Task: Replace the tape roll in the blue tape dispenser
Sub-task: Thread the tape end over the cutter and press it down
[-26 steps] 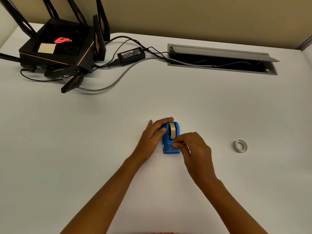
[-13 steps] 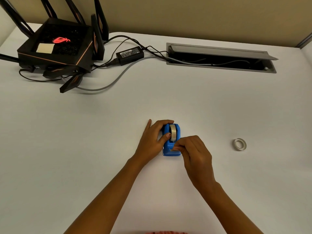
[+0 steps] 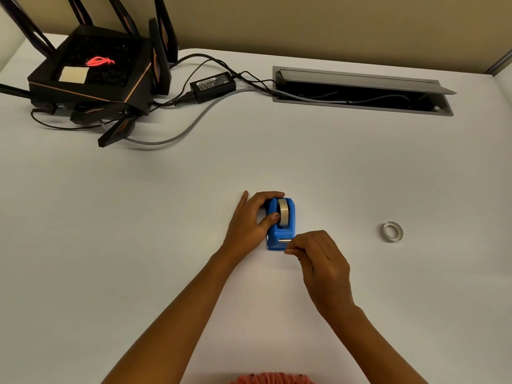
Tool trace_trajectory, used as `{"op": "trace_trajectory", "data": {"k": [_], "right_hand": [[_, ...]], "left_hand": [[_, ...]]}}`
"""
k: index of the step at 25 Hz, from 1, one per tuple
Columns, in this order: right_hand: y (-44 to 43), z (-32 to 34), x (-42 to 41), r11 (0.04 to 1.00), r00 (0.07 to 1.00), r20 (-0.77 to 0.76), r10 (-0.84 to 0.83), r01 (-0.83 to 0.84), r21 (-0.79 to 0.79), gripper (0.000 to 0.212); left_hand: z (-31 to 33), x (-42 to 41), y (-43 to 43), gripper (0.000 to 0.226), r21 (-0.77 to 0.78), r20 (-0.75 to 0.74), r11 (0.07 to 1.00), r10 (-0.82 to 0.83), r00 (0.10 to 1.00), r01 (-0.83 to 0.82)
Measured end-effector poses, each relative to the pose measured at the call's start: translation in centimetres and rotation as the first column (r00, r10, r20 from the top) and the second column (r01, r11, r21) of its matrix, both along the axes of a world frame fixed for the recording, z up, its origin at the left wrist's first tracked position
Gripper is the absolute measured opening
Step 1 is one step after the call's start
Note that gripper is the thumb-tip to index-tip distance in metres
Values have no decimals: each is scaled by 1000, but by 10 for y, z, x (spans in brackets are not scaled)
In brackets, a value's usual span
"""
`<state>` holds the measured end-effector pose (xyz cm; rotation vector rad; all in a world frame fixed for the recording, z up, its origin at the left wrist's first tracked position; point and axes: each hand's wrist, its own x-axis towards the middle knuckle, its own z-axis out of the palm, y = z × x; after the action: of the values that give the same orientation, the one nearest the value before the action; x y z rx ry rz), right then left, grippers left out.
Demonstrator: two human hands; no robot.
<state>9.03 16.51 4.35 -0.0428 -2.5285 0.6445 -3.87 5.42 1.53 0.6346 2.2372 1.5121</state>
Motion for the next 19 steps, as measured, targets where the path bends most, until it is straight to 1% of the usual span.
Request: {"op": "trace_trajectory", "data": {"k": [4, 7, 11, 15, 17, 19], "right_hand": [[-4, -8, 7, 1000, 1000, -26, 11, -10, 23, 23], [-3, -17, 12, 998, 999, -8, 34, -34, 56, 20], [1, -25, 16, 994, 998, 5, 62, -63, 85, 29], [0, -31, 17, 993, 997, 21, 69, -70, 99, 20], [0, -33, 18, 992, 997, 18, 74, -75, 104, 23], [0, -34, 17, 991, 997, 4, 76, -76, 110, 31]], "left_hand": [[1, 0, 1, 35, -11, 1, 1000, 2, 1000, -2], [1, -2, 0, 34, -9, 5, 1000, -6, 1000, 6], [0, -2, 0, 33, -11, -1, 1000, -17, 1000, 17], [0, -2, 1, 33, -21, 8, 1000, -20, 1000, 20], [2, -2, 1, 33, -34, 19, 999, -28, 999, 29], [7, -6, -1, 31, -29, 72, 997, -68, 995, 70]]}}
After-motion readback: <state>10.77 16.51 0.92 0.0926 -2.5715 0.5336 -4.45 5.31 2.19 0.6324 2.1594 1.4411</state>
